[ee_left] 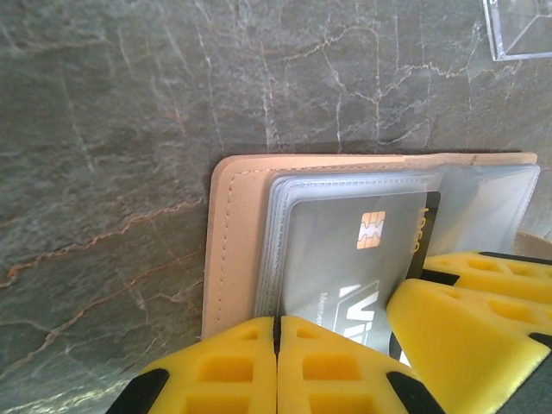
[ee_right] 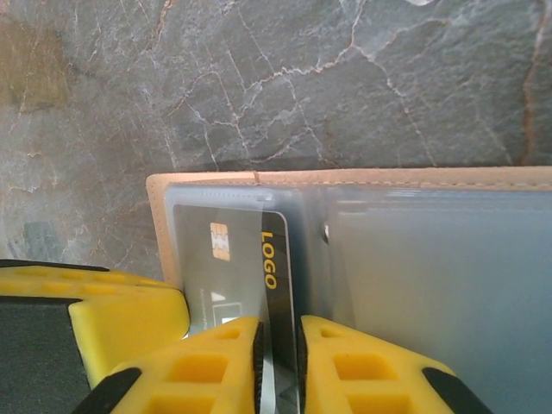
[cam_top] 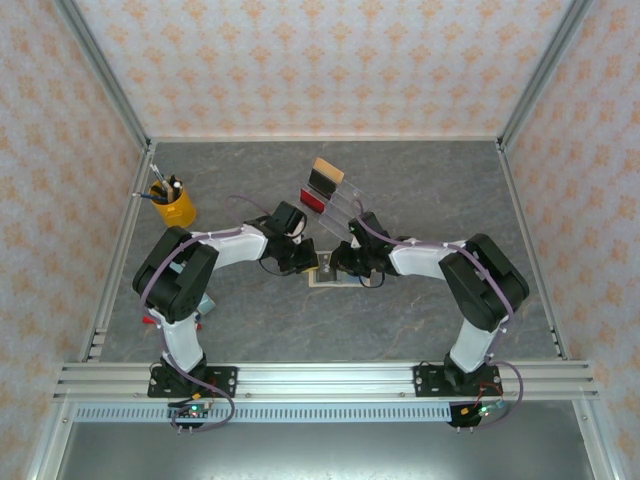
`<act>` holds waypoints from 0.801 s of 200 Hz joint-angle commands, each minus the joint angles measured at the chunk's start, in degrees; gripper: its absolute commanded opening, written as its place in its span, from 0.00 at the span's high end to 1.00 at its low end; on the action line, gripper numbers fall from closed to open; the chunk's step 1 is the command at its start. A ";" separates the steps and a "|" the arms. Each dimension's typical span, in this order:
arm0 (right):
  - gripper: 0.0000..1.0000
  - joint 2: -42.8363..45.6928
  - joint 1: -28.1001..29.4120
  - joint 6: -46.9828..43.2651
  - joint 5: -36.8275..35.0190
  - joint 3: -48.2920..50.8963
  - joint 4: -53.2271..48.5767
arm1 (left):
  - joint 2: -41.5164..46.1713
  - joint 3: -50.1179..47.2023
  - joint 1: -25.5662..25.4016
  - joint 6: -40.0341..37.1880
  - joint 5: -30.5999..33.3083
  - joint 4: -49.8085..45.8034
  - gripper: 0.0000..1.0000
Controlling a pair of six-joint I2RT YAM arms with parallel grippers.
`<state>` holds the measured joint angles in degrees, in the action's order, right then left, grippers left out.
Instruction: Take the credit cards out of the card holder
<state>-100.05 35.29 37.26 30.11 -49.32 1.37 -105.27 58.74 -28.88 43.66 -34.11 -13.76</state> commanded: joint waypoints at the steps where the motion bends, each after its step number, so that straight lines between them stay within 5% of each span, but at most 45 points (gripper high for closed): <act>1: 0.83 -0.51 0.40 -0.79 2.41 -0.78 0.10 | -2.67 -2.14 -0.48 0.28 2.03 -0.48 0.95; 160: 0.94 5.09 -0.73 1.80 3.09 5.57 8.29 | 0.42 -3.12 -0.33 -2.27 2.64 -2.15 0.94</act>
<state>-96.92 34.81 38.33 32.42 -45.19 7.01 -104.62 57.69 -28.88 42.98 -33.95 -13.13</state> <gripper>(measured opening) 0.062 0.069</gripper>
